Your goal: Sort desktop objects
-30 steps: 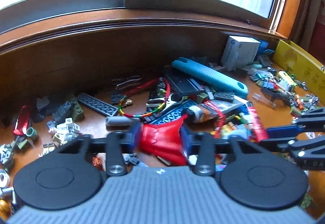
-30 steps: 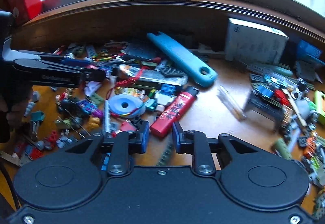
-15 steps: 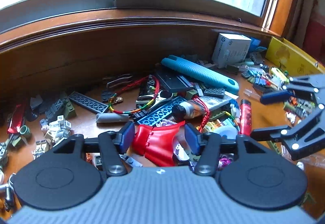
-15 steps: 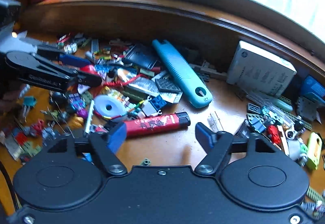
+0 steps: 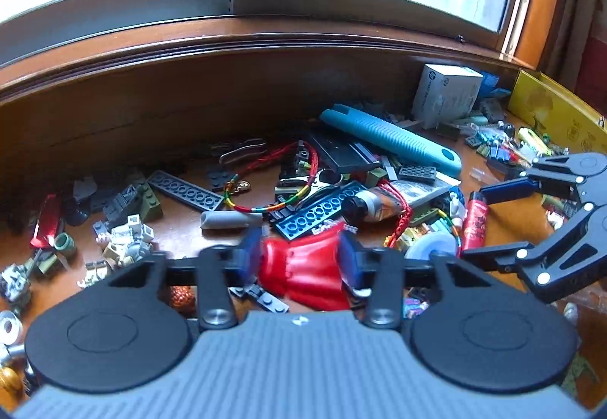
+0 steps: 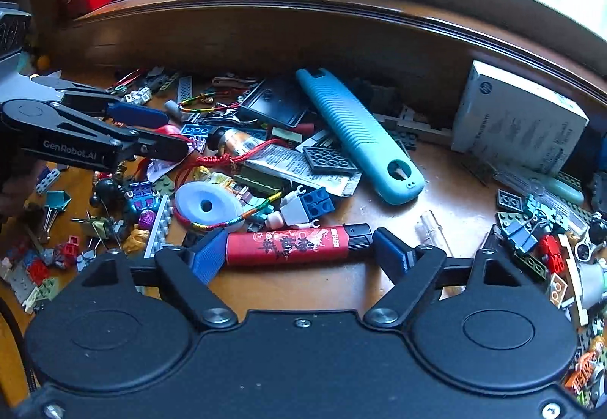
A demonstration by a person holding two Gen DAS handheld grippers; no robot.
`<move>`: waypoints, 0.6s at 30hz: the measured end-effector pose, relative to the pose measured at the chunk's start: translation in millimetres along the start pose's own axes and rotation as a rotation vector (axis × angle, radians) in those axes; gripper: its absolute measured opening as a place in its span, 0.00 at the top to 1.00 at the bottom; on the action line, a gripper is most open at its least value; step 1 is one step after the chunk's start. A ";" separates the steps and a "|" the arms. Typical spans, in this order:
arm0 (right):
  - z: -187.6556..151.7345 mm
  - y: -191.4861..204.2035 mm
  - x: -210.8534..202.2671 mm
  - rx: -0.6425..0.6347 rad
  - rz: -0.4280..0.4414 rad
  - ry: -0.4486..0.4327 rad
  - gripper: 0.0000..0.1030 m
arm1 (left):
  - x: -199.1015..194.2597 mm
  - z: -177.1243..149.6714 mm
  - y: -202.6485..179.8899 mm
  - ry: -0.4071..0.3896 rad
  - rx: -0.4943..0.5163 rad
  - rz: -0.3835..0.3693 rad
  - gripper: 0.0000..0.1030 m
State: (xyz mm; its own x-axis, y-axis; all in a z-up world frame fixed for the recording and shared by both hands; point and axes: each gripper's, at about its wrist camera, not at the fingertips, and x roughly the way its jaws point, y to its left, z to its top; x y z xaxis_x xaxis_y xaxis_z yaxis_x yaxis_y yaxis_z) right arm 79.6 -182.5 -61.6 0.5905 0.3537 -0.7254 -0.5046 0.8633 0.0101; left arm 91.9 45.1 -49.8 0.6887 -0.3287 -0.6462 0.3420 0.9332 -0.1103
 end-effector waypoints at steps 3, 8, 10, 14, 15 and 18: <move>-0.6 1.8 -1.3 0.017 -0.019 -0.006 0.22 | -2.3 1.0 1.5 0.001 -0.023 -0.010 0.74; 0.1 1.1 -15.4 0.061 -0.032 -0.049 0.22 | -10.8 1.5 -0.3 -0.013 -0.037 -0.006 0.80; 0.5 0.5 -22.5 0.071 -0.043 -0.062 0.22 | -15.7 2.6 -2.9 -0.024 -0.035 -0.007 0.80; 0.2 0.9 -36.6 0.092 -0.079 -0.089 0.22 | -27.4 6.7 -11.5 -0.058 -0.026 -0.016 0.80; 0.0 0.6 -40.4 0.100 -0.086 -0.096 0.22 | -30.4 7.6 -14.1 -0.067 -0.020 -0.019 0.81; -3.4 0.4 -54.2 0.120 -0.112 -0.118 0.22 | -38.9 10.3 -21.8 -0.086 -0.007 -0.024 0.90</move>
State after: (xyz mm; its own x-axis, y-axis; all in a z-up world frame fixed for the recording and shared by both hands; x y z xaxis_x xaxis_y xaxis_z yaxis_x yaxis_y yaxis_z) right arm 45.2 -202.5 -24.6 0.7120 0.2863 -0.6411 -0.3568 0.9340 0.0209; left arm 64.2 36.0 -14.4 0.7328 -0.3620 -0.5762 0.3549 0.9258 -0.1303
